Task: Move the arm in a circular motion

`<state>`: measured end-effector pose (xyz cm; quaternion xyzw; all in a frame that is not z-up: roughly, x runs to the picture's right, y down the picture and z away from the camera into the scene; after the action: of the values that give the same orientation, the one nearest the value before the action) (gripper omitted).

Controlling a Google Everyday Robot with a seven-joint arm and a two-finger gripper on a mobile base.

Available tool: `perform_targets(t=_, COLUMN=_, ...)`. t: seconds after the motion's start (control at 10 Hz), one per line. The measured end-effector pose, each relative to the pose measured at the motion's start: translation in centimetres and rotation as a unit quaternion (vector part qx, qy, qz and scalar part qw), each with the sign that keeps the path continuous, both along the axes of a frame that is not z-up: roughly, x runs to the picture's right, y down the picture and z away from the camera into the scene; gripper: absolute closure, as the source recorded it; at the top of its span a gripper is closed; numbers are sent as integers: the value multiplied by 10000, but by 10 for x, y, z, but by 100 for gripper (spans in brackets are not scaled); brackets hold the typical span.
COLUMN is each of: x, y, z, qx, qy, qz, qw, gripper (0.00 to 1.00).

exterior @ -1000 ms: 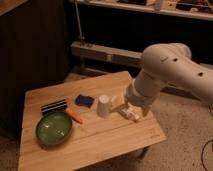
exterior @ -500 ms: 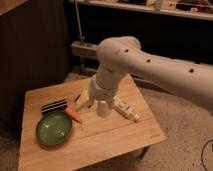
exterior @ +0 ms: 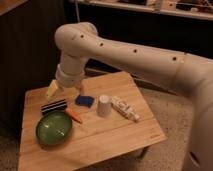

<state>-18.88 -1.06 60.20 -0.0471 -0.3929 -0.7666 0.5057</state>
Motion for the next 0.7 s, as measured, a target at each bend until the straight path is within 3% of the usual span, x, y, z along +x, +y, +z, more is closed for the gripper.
perform_targets(t=0.3, x=18, y=-44, z=56, qx=-53, qy=296, qz=276, qw=9992, gripper=20)
perform_targets(t=0.5, x=59, y=-62, z=98, qx=-158, qy=667, qz=600, qw=9958, gripper=20)
perform_targets(t=0.7, x=110, y=-65, z=124, qx=-269, qy=1084, qz=934, qw=9893, gripper=20)
